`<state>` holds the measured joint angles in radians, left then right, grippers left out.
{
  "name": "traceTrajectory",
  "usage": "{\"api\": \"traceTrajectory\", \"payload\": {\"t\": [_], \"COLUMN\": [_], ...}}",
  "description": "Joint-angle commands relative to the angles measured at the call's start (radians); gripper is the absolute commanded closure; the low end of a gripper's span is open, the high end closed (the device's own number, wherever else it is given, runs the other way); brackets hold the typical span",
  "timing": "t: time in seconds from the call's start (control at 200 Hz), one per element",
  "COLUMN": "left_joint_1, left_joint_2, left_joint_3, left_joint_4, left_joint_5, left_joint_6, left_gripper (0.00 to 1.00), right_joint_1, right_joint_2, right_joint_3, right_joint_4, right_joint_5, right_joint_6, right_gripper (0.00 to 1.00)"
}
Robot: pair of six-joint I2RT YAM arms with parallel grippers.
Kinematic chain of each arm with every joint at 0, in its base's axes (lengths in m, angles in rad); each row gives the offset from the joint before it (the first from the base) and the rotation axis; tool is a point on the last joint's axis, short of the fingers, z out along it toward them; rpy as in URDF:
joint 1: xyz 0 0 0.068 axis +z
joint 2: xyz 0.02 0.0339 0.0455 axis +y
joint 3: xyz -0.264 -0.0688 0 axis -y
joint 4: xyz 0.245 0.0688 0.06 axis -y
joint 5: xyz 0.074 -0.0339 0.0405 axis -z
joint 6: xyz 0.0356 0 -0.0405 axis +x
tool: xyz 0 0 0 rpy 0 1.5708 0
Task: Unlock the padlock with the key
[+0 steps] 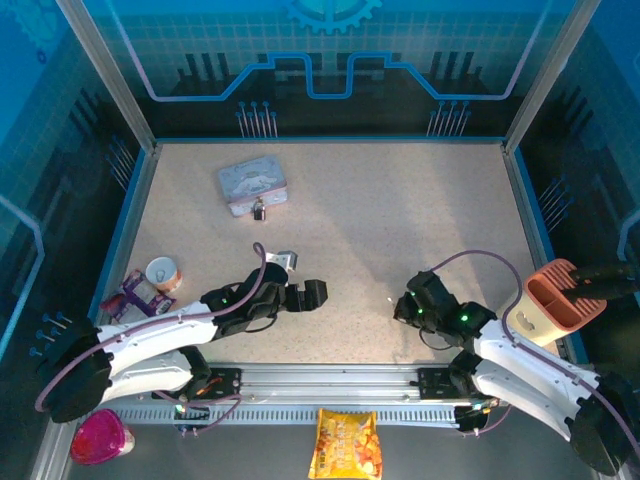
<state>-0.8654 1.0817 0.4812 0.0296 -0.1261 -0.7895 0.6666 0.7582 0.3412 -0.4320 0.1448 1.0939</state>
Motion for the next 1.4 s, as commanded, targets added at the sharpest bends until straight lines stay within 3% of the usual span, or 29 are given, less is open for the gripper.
{"api": "traceTrajectory", "payload": {"t": [0.0,0.265,0.475,0.615,1.396], "left_joint_1": [-0.007,-0.022,-0.05,-0.055,-0.077], "left_joint_2": [-0.026,0.011,0.054,0.089,0.14], "left_joint_3": [0.044,0.107,0.136,0.161,0.197], "left_joint_4": [0.068,0.176,0.213,0.188,0.177], "left_joint_5": [0.016,0.105,0.107,0.104,0.102], "left_joint_6": [-0.025,-0.05,-0.073,-0.083,-0.088], "left_gripper": [0.05,0.18,0.35,0.4,0.71], "right_joint_1": [0.007,0.163,0.236,0.291,0.359], "right_joint_2": [-0.029,0.014,0.072,0.085,0.082], "right_joint_3": [-0.002,0.035,0.046,0.039,0.044], "right_joint_4": [0.103,0.373,0.505,0.579,0.624], "right_joint_5": [-0.051,0.027,0.067,0.1,0.144], "right_joint_6": [0.04,0.099,0.115,0.122,0.117], "right_gripper": [1.0,1.0,1.0,1.0,1.0]}}
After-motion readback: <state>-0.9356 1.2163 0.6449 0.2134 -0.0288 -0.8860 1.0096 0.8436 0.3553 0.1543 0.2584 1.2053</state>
